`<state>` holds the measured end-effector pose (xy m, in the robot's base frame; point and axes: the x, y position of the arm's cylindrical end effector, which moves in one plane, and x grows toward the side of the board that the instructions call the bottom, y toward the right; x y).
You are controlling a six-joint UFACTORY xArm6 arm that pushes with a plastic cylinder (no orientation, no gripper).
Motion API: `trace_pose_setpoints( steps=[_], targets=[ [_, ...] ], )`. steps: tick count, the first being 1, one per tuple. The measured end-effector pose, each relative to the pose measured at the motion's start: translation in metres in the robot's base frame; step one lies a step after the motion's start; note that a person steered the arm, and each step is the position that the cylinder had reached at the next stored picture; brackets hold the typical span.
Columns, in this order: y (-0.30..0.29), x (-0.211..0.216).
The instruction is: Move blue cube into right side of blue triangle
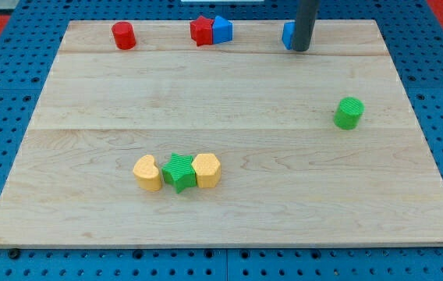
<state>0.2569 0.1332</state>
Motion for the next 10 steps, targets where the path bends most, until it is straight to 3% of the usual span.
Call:
trace_pose_setpoints(
  steps=[3, 5, 10],
  targets=[
    [0.048, -0.038],
    [-0.035, -0.04],
    [-0.084, -0.026]
  ],
)
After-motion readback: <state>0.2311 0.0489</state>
